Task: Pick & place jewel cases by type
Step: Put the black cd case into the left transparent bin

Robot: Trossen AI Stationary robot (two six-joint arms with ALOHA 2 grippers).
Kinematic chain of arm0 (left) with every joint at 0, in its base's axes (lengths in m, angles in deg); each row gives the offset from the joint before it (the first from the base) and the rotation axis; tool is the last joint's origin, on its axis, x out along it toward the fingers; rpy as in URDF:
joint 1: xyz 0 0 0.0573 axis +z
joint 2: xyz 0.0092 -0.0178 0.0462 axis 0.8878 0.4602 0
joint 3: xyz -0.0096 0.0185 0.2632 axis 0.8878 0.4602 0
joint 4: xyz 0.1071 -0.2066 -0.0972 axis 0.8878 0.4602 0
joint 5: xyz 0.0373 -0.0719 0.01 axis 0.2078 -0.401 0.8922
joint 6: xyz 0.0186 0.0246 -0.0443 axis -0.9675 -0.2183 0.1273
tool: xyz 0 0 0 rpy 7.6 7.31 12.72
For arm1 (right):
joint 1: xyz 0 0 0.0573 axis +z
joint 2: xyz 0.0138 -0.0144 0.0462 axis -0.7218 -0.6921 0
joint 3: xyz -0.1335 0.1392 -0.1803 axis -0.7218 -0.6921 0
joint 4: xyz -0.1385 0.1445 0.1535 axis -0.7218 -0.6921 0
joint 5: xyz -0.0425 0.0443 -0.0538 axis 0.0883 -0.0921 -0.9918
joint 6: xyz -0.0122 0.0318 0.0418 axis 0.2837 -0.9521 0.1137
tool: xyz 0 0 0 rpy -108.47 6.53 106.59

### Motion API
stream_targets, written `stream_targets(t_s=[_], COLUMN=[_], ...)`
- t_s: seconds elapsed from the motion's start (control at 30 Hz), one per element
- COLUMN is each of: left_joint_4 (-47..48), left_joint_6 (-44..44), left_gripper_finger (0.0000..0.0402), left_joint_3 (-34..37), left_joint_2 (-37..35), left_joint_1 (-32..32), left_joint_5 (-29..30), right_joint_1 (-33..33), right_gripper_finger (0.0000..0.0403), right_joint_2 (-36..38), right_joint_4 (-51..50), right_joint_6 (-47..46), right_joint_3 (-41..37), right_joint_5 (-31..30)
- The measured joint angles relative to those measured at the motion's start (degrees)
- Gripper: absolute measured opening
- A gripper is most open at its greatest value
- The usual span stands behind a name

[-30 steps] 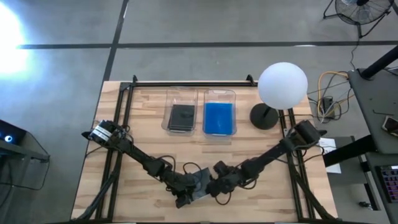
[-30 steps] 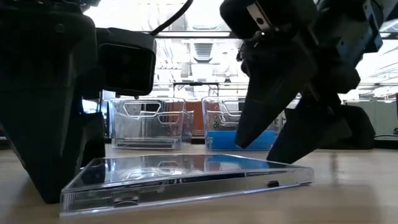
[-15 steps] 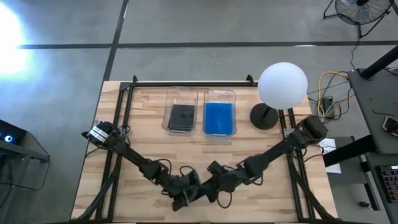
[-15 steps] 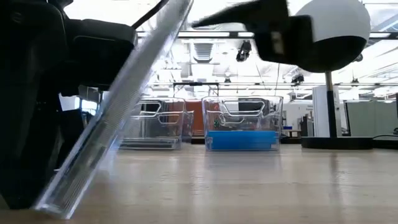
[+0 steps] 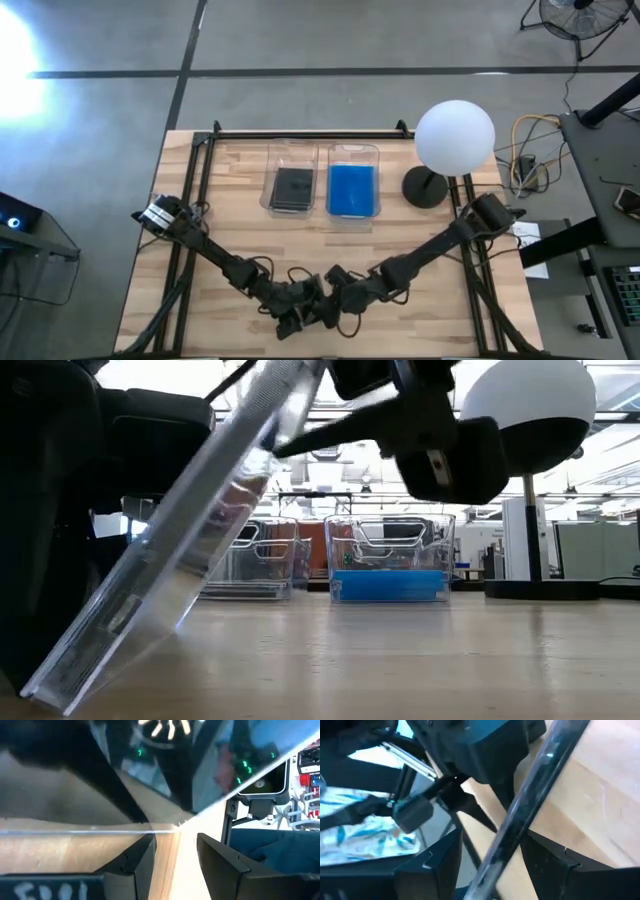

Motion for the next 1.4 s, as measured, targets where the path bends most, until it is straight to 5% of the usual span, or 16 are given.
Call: stream_targets(t_s=[0.17,0.53,0.73,0.87,1.13,1.4], left_joint_4=[0.2,-0.9,-0.4,3.1,6.1,7.1], left_joint_6=[0.0,3.5,8.3,16.8,39.2,37.7], left_gripper_finger=[0.0135,0.0135,0.0135,0.0135,0.0136,0.0136], left_joint_3=[0.1,2.2,5.1,10.4,23.6,28.7], left_joint_2=[0.0,-1.1,-5.6,-11.8,-28.7,-39.0], left_joint_1=[-1.8,-6.4,-11.5,-17.2,-27.4,-26.8], left_joint_5=[5.3,15.0,20.5,26.1,49.1,58.7], right_joint_1=[-0.3,-0.8,-1.2,-3.5,-15.2,-32.3], right_gripper_finger=[0.0162,0.0032,0.0022,0.0033,0.0031,0.0031], right_joint_2=[0.2,0.2,1.9,6.0,12.9,8.0], right_joint_4=[-0.8,-0.9,-3.7,-7.5,-18.2,-36.8], right_joint_6=[-6.8,-9.1,-4.4,4.8,40.3,67.5], right_joint_3=[-1.4,-2.6,-2.6,-2.6,4.9,24.7], right_joint_5=[1.9,5.1,5.5,5.5,5.5,4.3])
